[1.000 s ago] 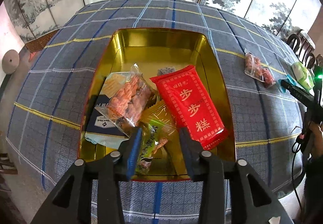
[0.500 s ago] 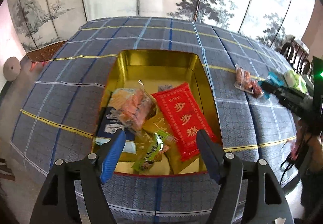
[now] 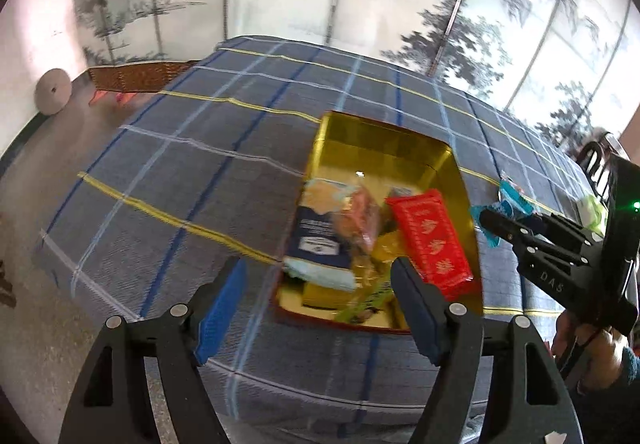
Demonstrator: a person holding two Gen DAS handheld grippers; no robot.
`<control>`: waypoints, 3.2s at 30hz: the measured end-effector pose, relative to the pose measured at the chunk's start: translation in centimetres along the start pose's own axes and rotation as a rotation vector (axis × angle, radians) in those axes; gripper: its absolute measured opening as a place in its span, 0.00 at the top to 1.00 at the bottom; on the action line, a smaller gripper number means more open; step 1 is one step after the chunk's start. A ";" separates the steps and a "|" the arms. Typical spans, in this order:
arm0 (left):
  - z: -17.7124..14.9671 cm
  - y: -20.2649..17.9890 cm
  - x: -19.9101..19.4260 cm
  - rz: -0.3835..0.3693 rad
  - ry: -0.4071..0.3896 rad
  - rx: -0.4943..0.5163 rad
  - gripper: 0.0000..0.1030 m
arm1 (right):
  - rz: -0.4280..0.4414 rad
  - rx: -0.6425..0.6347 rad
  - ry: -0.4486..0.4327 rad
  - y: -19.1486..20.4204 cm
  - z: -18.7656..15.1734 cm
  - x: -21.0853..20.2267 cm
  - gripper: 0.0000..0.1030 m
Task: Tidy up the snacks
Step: 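Carry the teal wrapped candy into the tin and open the right gripper, then grasp the pink wrapped candy box on the table with the right gripper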
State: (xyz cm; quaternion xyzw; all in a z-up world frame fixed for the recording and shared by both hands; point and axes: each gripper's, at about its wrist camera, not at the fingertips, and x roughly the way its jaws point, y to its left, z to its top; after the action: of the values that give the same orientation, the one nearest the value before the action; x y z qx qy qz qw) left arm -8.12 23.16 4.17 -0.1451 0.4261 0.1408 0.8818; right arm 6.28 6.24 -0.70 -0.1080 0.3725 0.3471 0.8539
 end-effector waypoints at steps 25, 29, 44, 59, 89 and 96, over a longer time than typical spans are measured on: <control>-1.8 3.1 0.4 0.188 0.022 -0.041 0.30 | 0.108 -0.065 0.023 6.7 2.1 3.2 0.69; -1.8 3.1 0.4 0.190 0.024 -0.041 0.30 | 0.112 -0.071 0.030 6.9 2.1 3.5 0.68; -1.8 2.5 0.9 0.188 0.037 -0.024 0.30 | 0.120 -0.050 0.014 6.7 2.0 3.3 0.57; -0.9 0.2 0.2 0.178 0.005 0.019 0.24 | 0.031 0.057 -0.061 -0.6 1.5 -0.7 0.53; 1.2 -11.7 4.3 0.093 0.051 0.241 0.23 | -0.234 0.229 0.085 -18.1 -4.6 2.5 0.53; 1.2 -14.4 5.3 0.068 0.060 0.279 0.23 | -0.239 0.200 0.087 -17.9 -4.3 3.2 0.53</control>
State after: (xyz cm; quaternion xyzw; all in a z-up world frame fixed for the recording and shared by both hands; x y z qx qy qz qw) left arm 1.24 11.06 2.62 -0.0107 0.4725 0.1057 0.8749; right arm 17.51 -7.19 -7.31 -0.0810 0.4264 0.1994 0.8786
